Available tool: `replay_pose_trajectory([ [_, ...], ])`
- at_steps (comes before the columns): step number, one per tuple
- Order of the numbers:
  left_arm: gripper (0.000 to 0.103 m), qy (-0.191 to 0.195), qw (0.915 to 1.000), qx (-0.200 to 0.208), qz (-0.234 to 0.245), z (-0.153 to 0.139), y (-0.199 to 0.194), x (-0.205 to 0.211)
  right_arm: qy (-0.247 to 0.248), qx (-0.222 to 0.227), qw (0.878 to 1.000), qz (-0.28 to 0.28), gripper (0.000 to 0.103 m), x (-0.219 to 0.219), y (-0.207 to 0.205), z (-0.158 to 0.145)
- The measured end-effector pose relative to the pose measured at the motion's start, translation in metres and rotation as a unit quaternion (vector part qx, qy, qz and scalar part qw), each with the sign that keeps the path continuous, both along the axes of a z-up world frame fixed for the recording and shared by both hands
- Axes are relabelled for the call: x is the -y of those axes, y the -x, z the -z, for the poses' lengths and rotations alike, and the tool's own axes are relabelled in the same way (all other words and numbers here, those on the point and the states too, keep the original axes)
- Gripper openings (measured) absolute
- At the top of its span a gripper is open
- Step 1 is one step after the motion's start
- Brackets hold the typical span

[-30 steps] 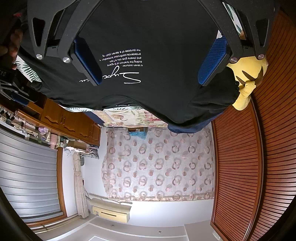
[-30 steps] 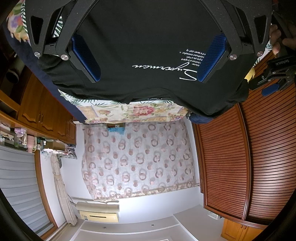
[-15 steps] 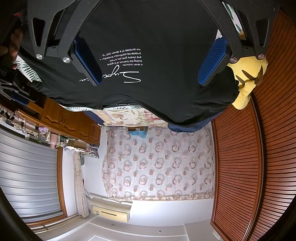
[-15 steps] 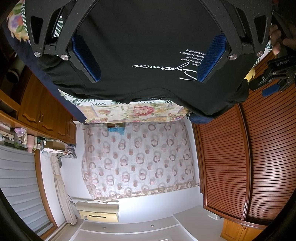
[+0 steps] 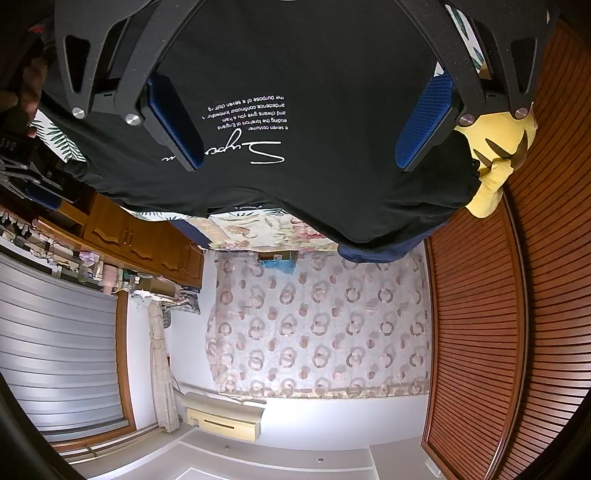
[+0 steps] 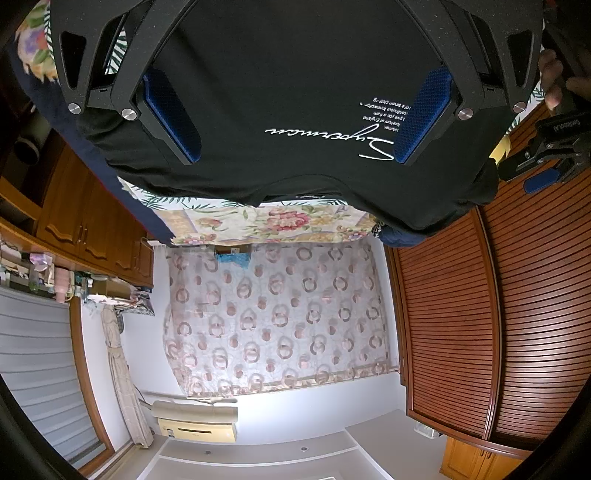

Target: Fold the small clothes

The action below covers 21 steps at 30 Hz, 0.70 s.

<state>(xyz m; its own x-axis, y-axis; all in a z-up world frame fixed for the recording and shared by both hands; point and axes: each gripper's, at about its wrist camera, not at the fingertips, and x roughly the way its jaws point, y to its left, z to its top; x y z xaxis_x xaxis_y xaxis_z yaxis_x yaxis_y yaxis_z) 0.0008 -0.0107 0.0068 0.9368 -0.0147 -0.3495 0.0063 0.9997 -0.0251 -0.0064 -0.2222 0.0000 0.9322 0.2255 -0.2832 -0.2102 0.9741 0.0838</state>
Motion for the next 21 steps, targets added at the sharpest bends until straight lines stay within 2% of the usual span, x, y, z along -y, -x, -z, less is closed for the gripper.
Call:
replay_pose_trajectory([
  [21, 0.103, -0.001, 1.0000, -0.004, -0.002, 0.0042, 0.0005, -0.0012, 0.002, 0.002, 1.000, 0.000, 0.103, -0.0006, 0.0006, -0.0011],
])
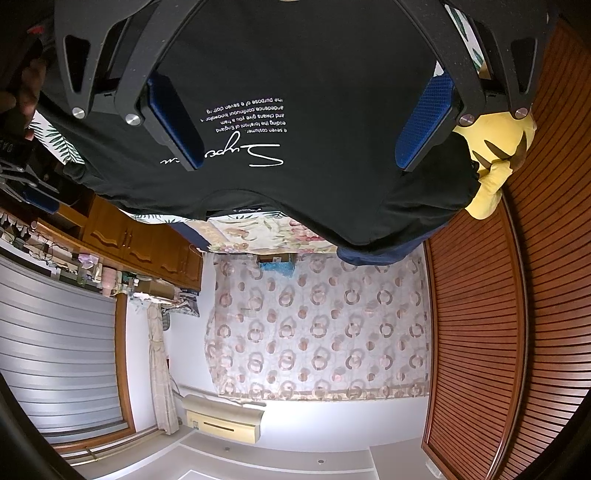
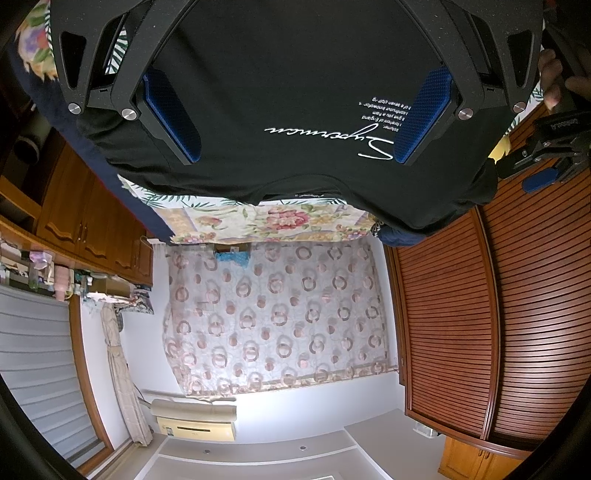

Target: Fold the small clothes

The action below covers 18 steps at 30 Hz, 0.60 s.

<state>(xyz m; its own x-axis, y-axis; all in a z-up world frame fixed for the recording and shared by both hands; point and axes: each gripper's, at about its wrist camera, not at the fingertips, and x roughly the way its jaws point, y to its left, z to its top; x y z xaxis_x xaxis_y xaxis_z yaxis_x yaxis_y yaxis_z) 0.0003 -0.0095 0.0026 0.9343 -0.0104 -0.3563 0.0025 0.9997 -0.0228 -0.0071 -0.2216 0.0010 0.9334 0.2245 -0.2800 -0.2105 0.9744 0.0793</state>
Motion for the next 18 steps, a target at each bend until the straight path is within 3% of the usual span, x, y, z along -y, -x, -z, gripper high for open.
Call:
replay_pose_trajectory([
  [18, 0.103, 0.003, 1.0000, -0.007, -0.001, 0.0052, -0.0010, -0.0077, 0.007, -0.007, 1.000, -0.023, 0.103, -0.0063, -0.0032, -0.0011],
])
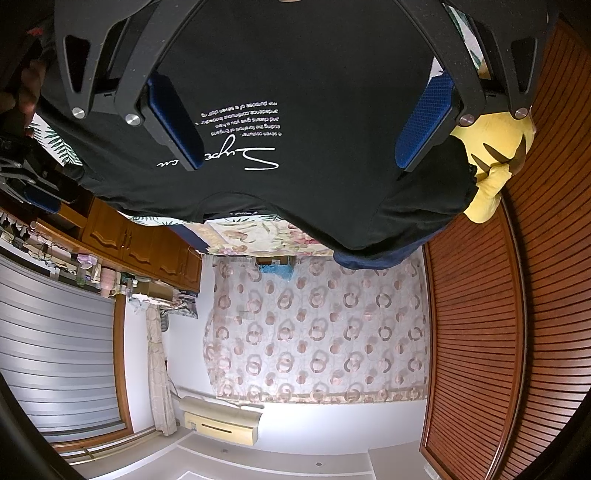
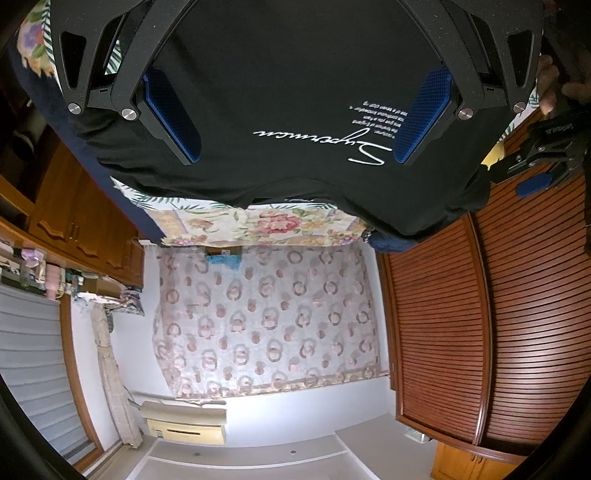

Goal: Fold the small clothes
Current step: 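Grasp the side edge of the black T-shirt with the left tool and lift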

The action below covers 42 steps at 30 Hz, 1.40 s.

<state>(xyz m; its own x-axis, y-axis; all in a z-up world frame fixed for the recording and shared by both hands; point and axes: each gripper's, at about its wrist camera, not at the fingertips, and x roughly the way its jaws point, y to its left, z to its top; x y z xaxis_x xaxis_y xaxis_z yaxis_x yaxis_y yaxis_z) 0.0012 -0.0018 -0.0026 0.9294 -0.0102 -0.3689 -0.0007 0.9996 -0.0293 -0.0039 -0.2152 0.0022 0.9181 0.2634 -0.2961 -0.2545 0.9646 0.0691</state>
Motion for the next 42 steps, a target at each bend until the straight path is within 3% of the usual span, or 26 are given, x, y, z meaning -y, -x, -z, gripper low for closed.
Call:
replay_pose_trajectory([
  [11, 0.103, 0.005, 0.9992, -0.032, -0.023, 0.009, -0.008, -0.050, 0.034, 0.002, 0.998, -0.060, 0.103, -0.008, -0.028, -0.013],
  [19, 0.103, -0.029, 0.9976, -0.044, -0.045, 0.012, -0.014, -0.076, 0.030, -0.007, 0.995, -0.095, 0.103, 0.001, -0.045, -0.011],
  [30, 0.103, 0.007, 0.9960, -0.081, -0.037, 0.022, -0.033, -0.134, 0.055, -0.034, 0.989, -0.133, 0.103, -0.012, -0.067, -0.005],
  [36, 0.083, 0.042, 0.9937, -0.101, -0.021, 0.024, -0.056, -0.157, 0.061, -0.051, 0.985, -0.151, 0.103, -0.016, -0.078, -0.004],
  [42, 0.052, 0.054, 0.9907, -0.120, -0.035, 0.033, -0.081, -0.177, 0.062, -0.057, 0.984, -0.157, 0.103, -0.014, -0.078, -0.003],
])
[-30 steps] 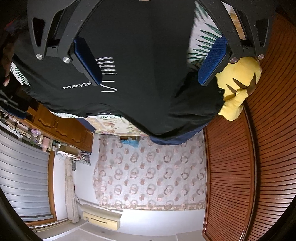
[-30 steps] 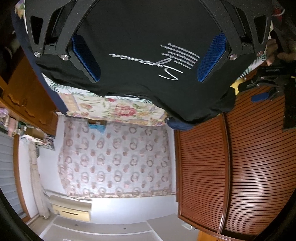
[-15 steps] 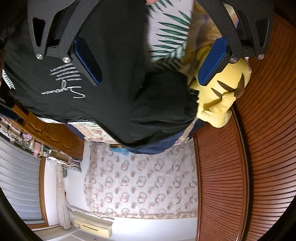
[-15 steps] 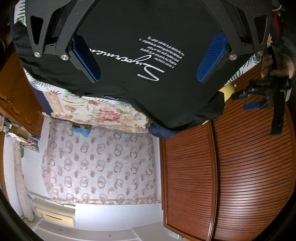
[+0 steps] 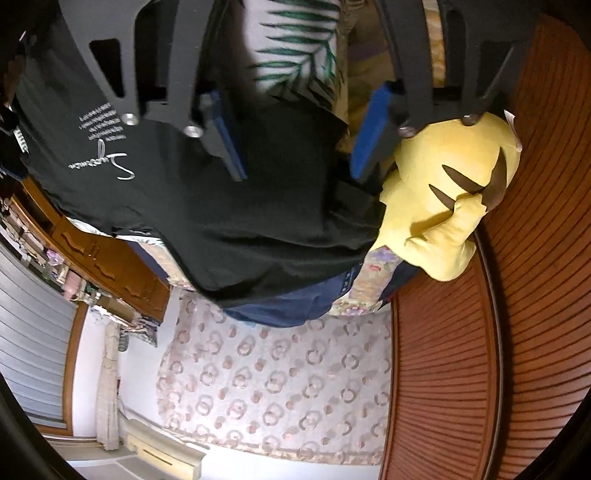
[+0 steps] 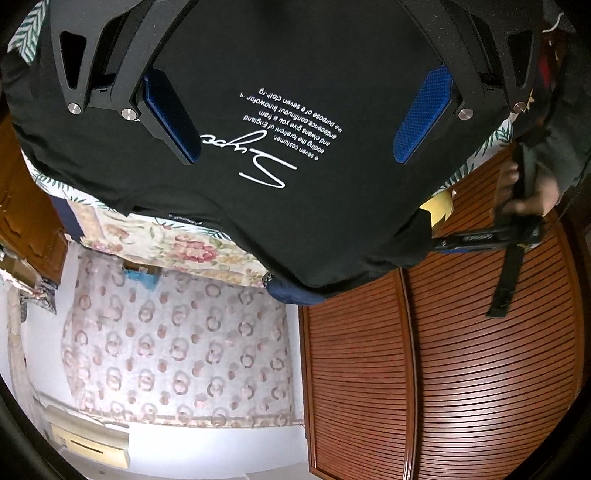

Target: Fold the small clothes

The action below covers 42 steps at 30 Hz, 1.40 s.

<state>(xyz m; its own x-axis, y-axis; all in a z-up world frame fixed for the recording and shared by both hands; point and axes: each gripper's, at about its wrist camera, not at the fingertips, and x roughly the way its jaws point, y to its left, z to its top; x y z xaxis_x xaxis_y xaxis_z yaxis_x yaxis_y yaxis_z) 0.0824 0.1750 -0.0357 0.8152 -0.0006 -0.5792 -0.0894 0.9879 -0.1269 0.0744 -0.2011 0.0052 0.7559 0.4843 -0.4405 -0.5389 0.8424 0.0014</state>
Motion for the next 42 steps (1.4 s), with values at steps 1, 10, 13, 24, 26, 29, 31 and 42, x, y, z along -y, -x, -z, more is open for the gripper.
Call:
replay_pose_trajectory([
  [1, 0.050, 0.001, 1.0000, -0.002, -0.001, 0.002, -0.002, -0.002, 0.000, -0.001, 1.000, 0.001, 0.103, -0.001, 0.000, 0.000],
  [10, 0.022, -0.002, 0.9999, -0.008, 0.013, 0.007, -0.005, -0.003, -0.005, -0.005, 1.000, 0.006, 0.103, -0.006, 0.003, 0.005],
  [13, 0.004, 0.006, 0.9998, -0.006, 0.017, 0.005, -0.009, -0.009, -0.008, -0.006, 1.000, 0.008, 0.103, -0.006, 0.003, 0.006],
  [24, 0.003, -0.002, 0.9970, 0.061, 0.049, -0.048, -0.010, 0.020, -0.020, -0.012, 0.999, 0.024, 0.103, 0.003, 0.003, 0.009],
  [26, 0.003, -0.006, 0.9953, 0.072, 0.064, -0.061, -0.015, 0.033, -0.022, -0.012, 0.999, 0.029, 0.103, 0.005, 0.003, 0.009],
  [29, 0.003, -0.015, 0.9926, 0.080, 0.090, -0.075, -0.023, 0.056, -0.027, -0.014, 0.999, 0.037, 0.103, 0.008, 0.003, 0.008],
  [31, 0.003, -0.022, 0.9902, 0.083, 0.111, -0.080, -0.027, 0.075, -0.032, -0.014, 0.998, 0.043, 0.103, 0.010, 0.004, 0.007],
  [42, 0.036, -0.022, 0.9831, 0.055, 0.173, -0.070, -0.022, 0.123, -0.040, -0.019, 0.997, 0.069, 0.103, 0.001, 0.015, 0.012],
])
